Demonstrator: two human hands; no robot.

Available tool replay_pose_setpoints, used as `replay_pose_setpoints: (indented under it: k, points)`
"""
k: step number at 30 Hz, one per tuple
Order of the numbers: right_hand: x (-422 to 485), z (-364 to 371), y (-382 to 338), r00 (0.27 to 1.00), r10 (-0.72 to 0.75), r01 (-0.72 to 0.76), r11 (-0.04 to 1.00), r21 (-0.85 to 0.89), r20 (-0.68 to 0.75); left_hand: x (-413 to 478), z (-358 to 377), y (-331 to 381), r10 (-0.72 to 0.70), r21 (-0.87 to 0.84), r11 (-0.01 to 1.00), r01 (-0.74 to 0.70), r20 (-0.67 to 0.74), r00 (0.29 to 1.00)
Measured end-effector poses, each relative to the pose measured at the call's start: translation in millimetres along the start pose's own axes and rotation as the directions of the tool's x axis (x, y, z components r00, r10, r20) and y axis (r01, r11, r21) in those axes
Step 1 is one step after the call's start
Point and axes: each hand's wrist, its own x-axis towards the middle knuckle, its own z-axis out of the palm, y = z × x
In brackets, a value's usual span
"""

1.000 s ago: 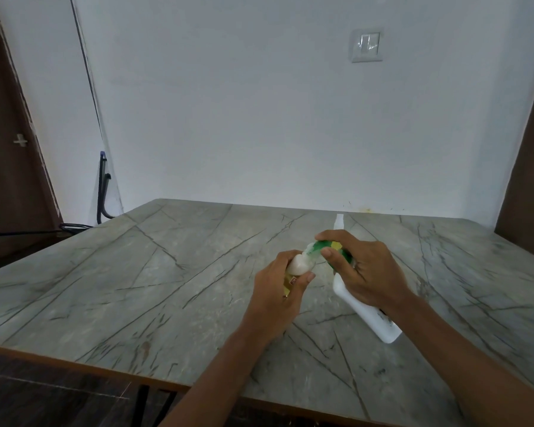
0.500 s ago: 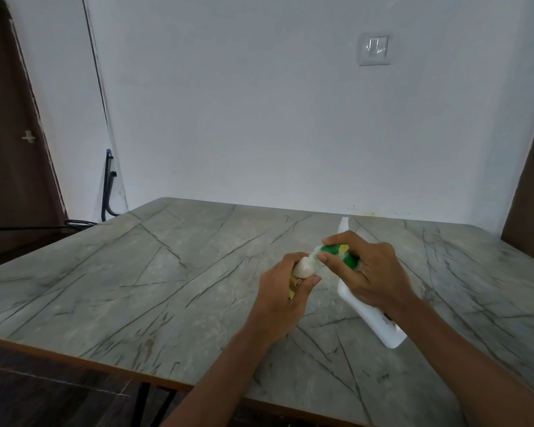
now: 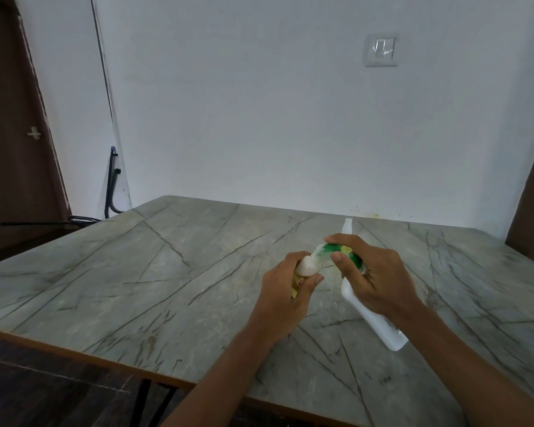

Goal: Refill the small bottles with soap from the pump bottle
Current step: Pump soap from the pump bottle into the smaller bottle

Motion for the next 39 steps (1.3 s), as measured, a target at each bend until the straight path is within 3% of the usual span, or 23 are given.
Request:
replay_pose_setpoints:
  k: [12, 23, 39]
  points:
    - [3.9, 6.6, 6.9, 0.997, 0.000, 0.003, 0.999, 0.038, -0.071, -1.9, 1.7, -0.4, 0.040, 0.015, 0.999, -0.041, 0.061, 0.997]
    - [0.2, 2.2, -2.2, 1.000, -0.008, 0.008, 0.999, -0.038, -0.007, -1.0, 2.2, -4.6, -0.035, 0.015, 0.999, 0.034, 0.042, 0.999]
    - [2.6, 9.0, 3.3, 0.998, -0.009, 0.008, 1.000, -0.015, -0.070, -1.8, 5.1, -4.7, 0.028, 0.022, 0.999, -0.030, 0.052, 0.998]
